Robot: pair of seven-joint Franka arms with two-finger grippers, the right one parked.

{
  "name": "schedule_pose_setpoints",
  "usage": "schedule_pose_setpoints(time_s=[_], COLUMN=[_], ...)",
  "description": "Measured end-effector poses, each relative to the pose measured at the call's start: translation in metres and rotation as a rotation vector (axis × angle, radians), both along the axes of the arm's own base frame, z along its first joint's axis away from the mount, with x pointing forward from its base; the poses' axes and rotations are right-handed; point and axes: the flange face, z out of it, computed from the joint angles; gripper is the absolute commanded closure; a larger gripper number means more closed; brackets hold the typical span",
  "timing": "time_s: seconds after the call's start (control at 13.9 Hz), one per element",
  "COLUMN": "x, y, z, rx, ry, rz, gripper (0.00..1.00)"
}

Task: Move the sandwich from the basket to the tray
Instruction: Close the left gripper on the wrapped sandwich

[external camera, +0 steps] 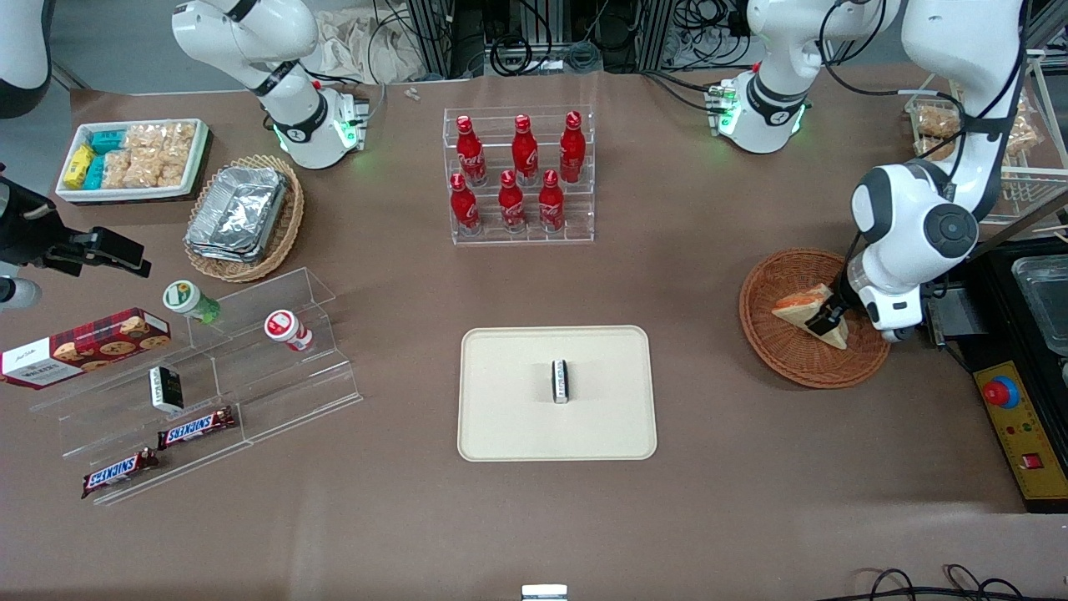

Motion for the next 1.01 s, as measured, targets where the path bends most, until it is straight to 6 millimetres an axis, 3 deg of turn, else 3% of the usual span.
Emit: schedule_pose_setpoints(time_s=[0.14, 0.29, 0.79, 1.01], x=[0.000, 0.000, 0.004, 0.012], y=[0.000, 0.000, -0.004, -0.011], z=[-0.004, -0.005, -0.003, 0.020], rx=[-0.001, -0.001, -0.001, -0.002], ry=[0.003, 0.004, -0.018, -0.052], rz=[0.003, 0.004, -0.011, -0.060], gripper=[0.71, 0.97, 1.00, 1.00])
